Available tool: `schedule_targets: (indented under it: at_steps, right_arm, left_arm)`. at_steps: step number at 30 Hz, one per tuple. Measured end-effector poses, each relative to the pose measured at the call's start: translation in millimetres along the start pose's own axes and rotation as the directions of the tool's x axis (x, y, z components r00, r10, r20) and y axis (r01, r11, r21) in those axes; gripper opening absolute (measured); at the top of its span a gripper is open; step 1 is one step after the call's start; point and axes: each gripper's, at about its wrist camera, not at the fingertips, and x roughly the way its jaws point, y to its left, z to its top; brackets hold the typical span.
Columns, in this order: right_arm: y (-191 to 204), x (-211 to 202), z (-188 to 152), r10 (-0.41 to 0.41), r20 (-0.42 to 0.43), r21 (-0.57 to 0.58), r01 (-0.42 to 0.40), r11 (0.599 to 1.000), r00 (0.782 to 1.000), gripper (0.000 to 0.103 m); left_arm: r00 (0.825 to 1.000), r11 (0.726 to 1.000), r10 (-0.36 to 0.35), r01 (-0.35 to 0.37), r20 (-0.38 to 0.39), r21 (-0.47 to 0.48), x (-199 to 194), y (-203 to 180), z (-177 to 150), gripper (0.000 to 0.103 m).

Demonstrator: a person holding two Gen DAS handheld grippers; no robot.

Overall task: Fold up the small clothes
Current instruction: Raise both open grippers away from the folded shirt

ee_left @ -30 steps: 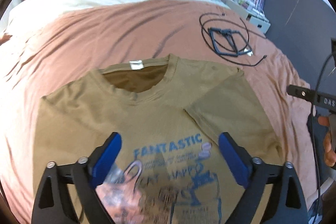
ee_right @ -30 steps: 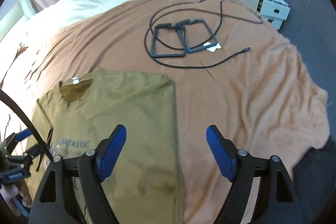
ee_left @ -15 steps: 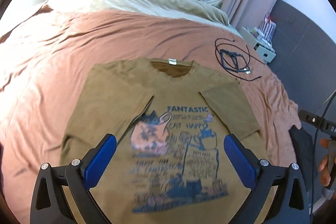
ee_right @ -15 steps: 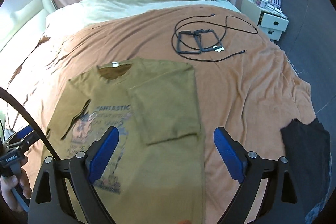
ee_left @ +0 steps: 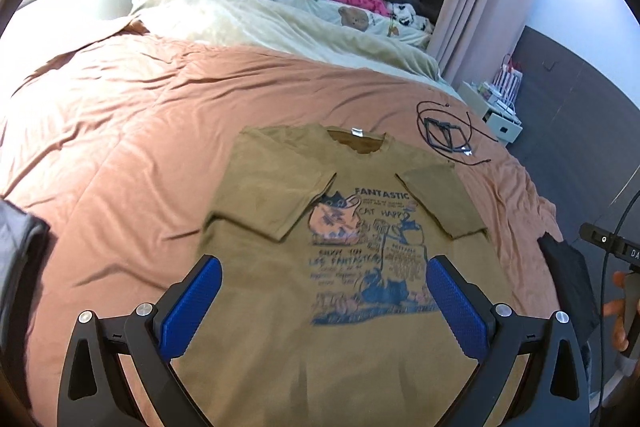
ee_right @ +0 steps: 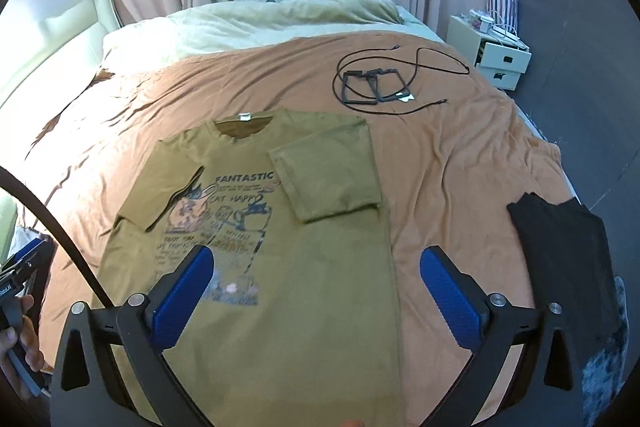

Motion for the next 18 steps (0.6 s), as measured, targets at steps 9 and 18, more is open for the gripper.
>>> schedule_targets:
  at_steps: [9,18]
  right_arm:
    - [-1,-54,-48,0.034,0.031,-0.013,-0.034,0.999,0.999,0.103]
    - [-24,-91,-110,0.070,0.086,-0.001,-0.070,0.998,0.994,0.103]
  left_arm:
    - [0.999,1.000,0.024,-0.024,0.021,-0.012,-54,34,-43,0.103]
    - [0.998,0.999,0.041,-0.043,0.050,0.029,-108,54,-90,0.103]
